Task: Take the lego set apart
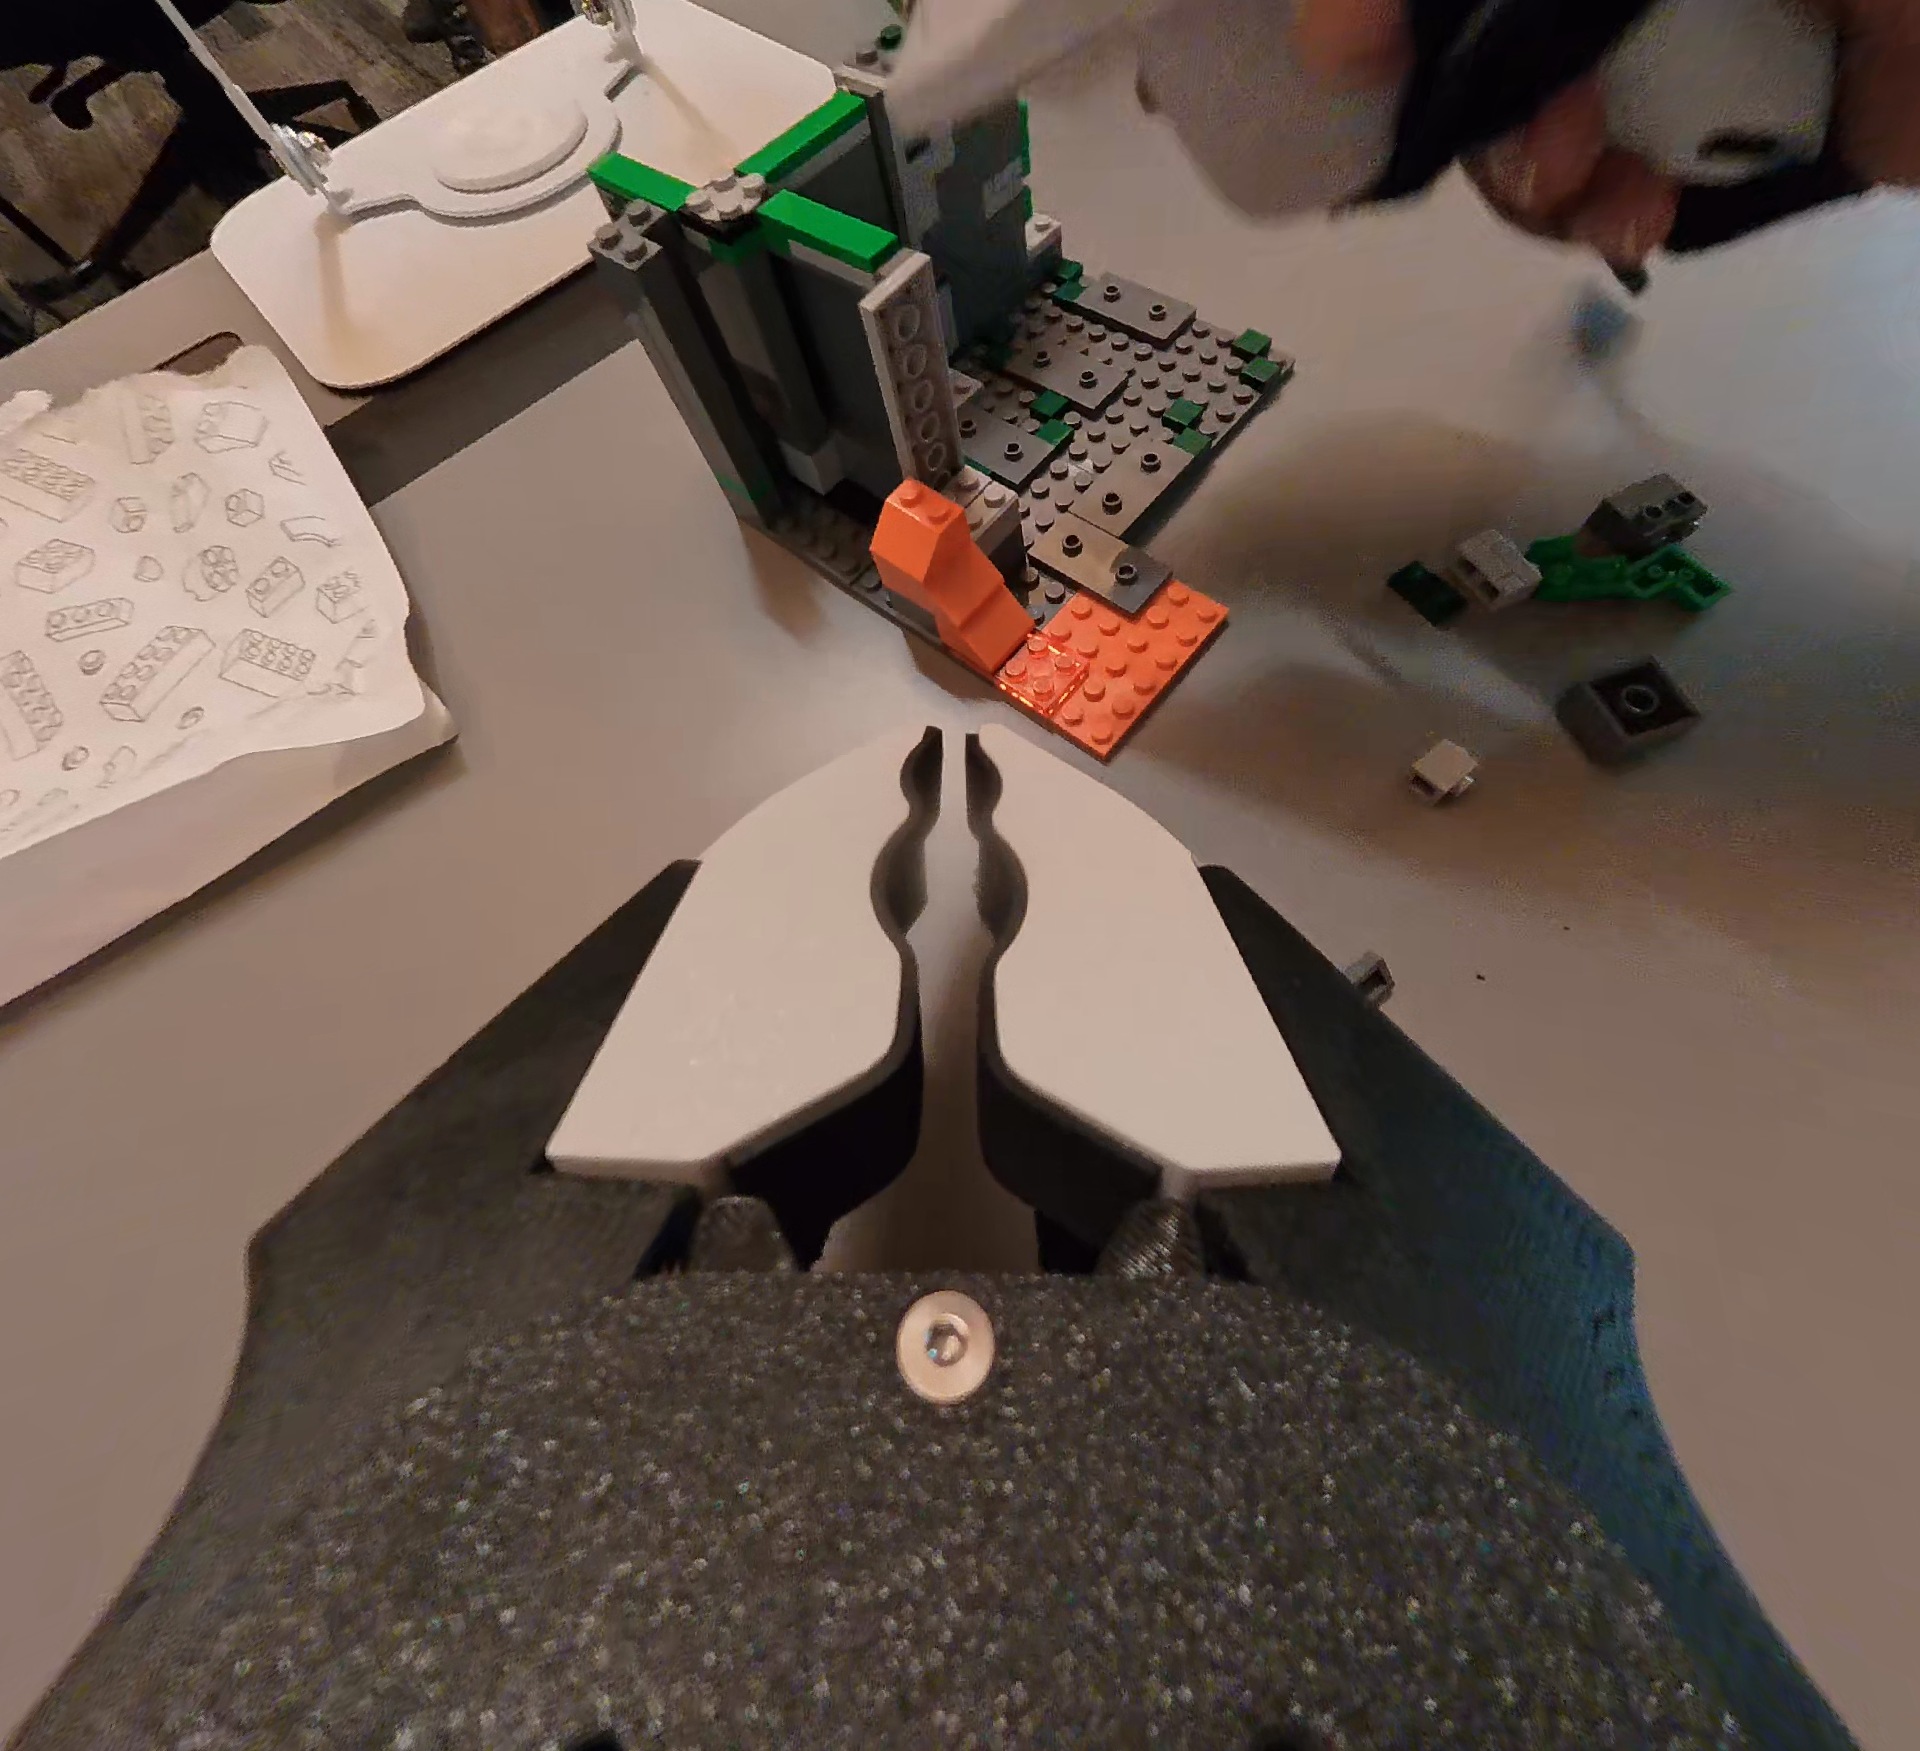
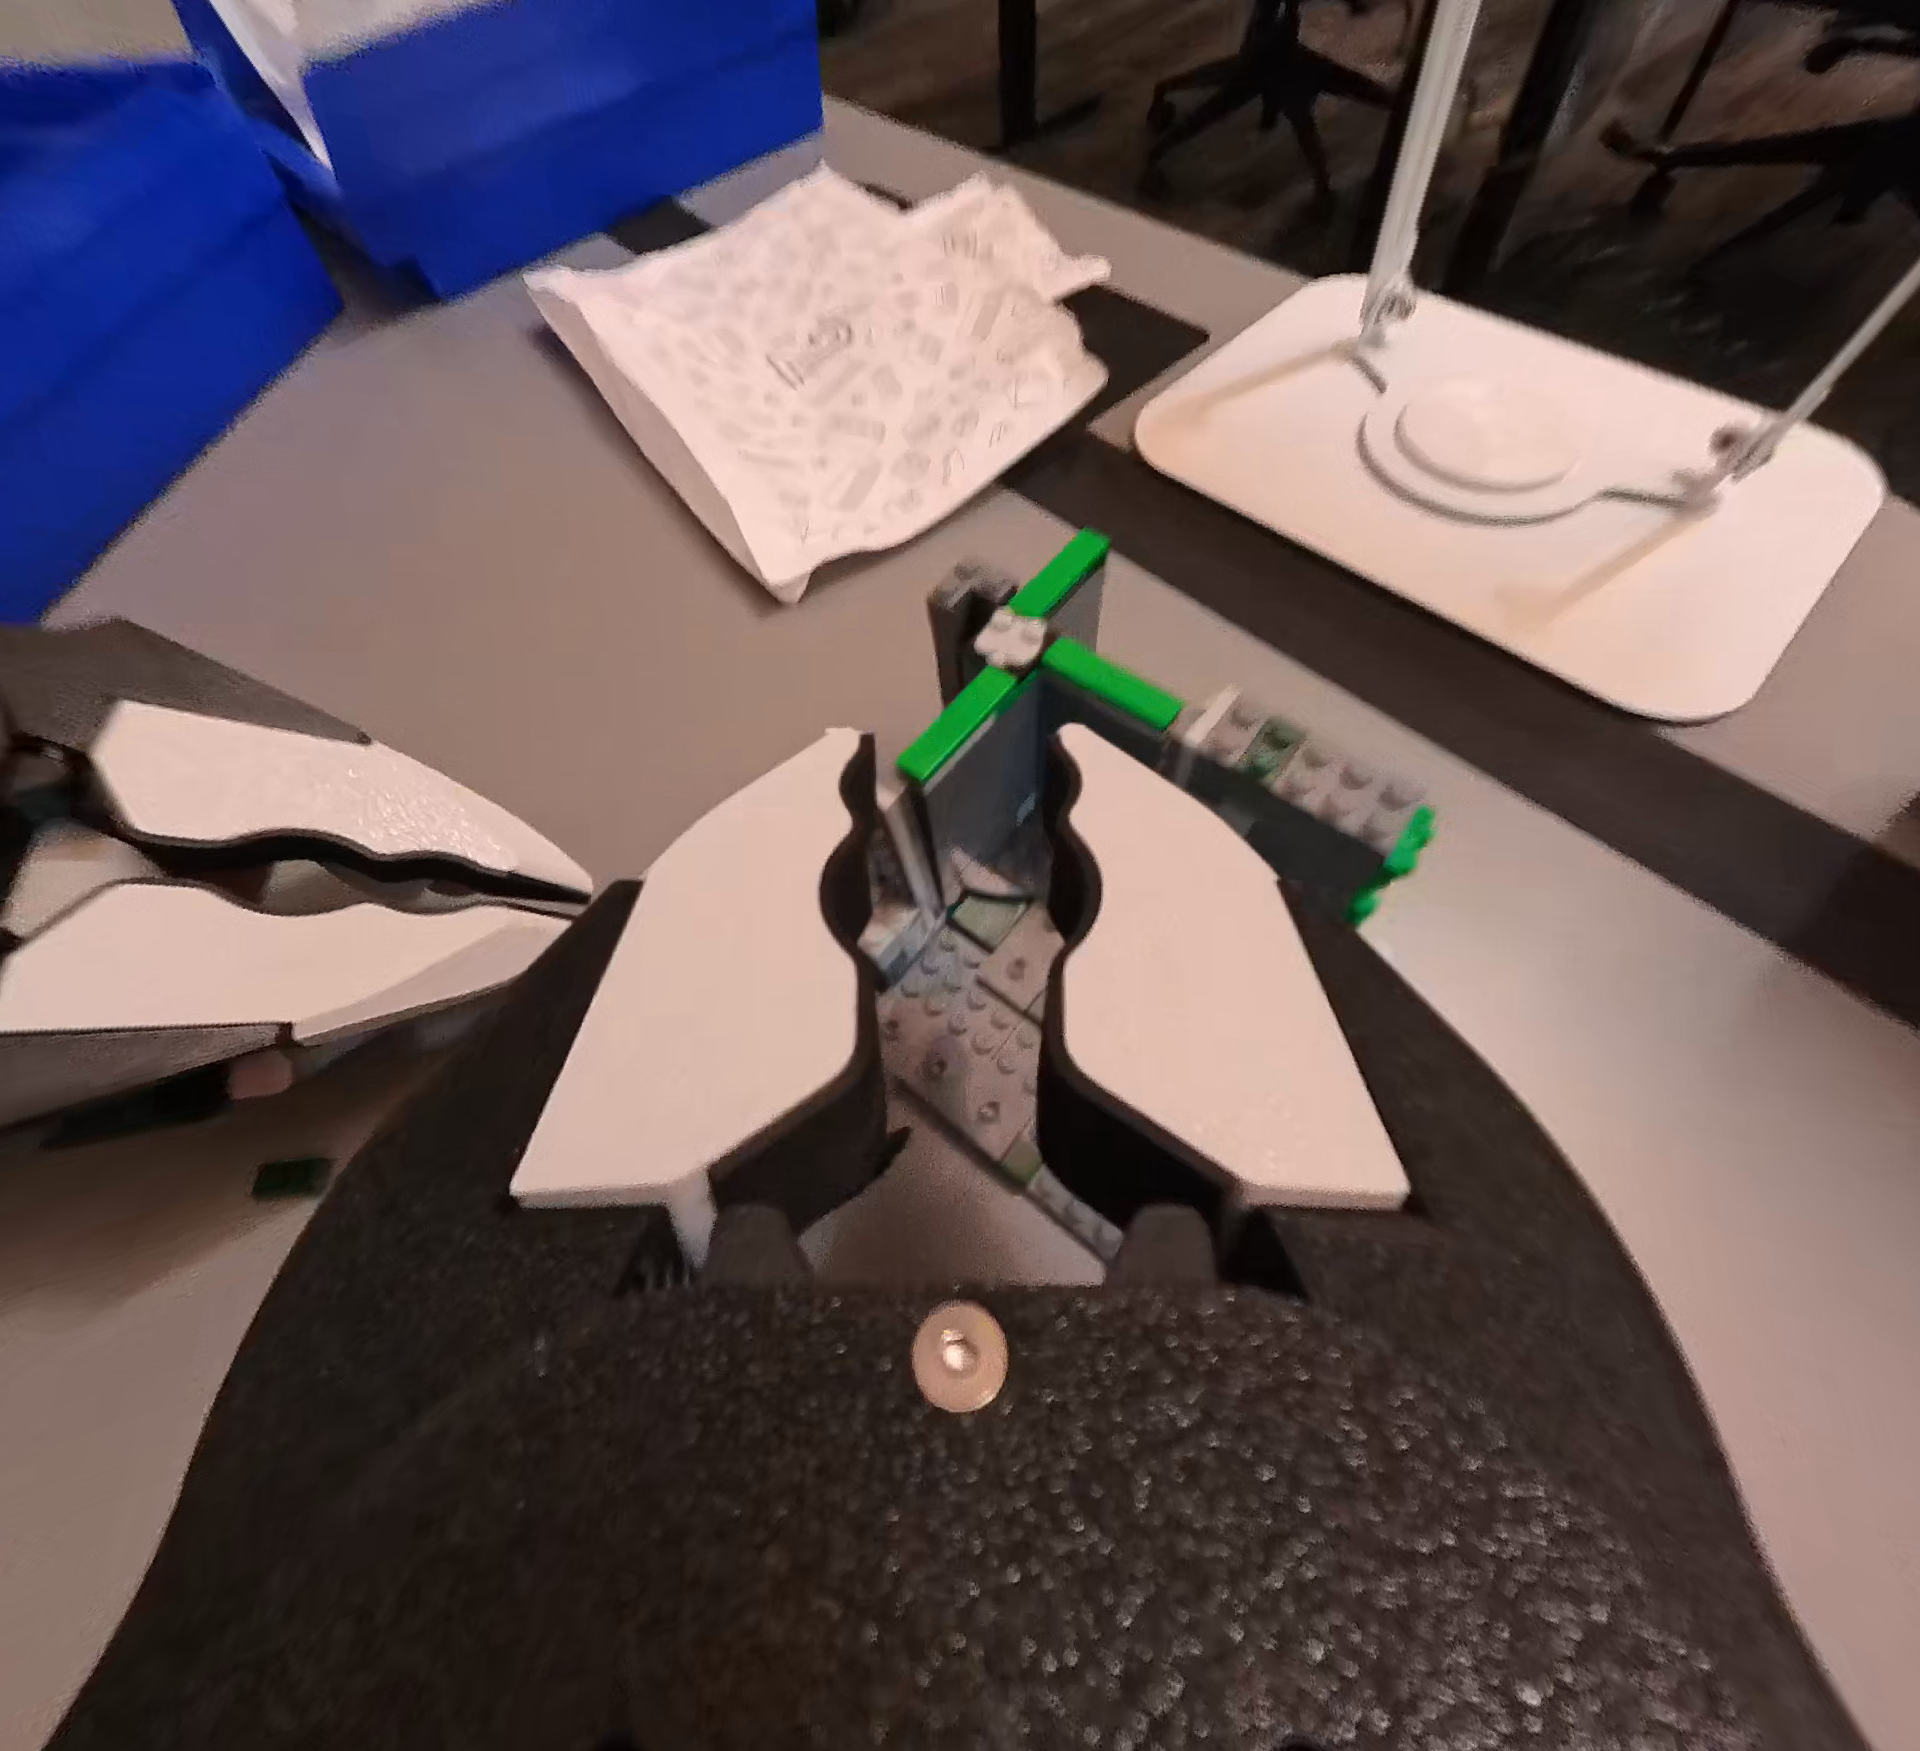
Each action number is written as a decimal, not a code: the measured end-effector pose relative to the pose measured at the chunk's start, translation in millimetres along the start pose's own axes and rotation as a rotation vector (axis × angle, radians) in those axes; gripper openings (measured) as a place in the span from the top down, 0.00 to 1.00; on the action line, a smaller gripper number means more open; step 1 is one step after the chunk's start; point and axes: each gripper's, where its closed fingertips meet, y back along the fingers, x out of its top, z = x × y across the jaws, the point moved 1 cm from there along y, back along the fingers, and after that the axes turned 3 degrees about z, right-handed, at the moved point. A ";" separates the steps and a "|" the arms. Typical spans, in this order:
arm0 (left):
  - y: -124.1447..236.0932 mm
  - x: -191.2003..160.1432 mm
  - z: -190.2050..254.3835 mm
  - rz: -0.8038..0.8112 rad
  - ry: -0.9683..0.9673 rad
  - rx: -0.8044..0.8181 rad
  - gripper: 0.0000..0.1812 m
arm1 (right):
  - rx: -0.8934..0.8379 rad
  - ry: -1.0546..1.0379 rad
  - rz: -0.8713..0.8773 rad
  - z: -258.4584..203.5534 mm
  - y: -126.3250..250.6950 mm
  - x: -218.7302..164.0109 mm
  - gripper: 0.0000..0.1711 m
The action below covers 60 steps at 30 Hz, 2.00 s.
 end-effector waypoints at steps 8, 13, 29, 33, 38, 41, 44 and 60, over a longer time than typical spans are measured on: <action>-0.9 -0.8 -0.2 0.006 0.015 -0.012 0.99 | 0.179 0.384 -0.318 42.7 -5.3 11.8 0.81; 0.6 0.0 -2.9 0.014 0.004 -0.005 0.99 | 0.250 0.486 -0.474 69.3 -13.1 -8.8 0.80; -4.1 -2.3 0.6 0.013 -0.016 -0.031 1.00 | 0.311 0.548 -0.439 74.9 -16.8 -29.1 0.85; -5.0 -3.6 2.9 0.009 -0.018 -0.038 1.00 | 0.294 0.580 -0.450 74.9 -18.6 -34.5 0.82; -5.8 -4.4 5.6 0.004 -0.037 -0.041 1.00 | 0.287 0.609 -0.438 74.2 -20.9 -34.4 0.84; -5.8 -4.5 4.7 0.005 -0.031 -0.040 1.00 | 0.285 0.607 -0.437 74.6 -20.9 -34.4 0.84; -6.3 -5.1 4.6 0.002 -0.028 -0.044 1.00 | 0.259 0.616 -0.411 74.8 -21.3 -33.7 0.85; -6.2 -5.1 4.7 0.004 -0.030 -0.037 1.00 | 0.240 0.419 -0.393 70.8 -9.1 -38.1 0.89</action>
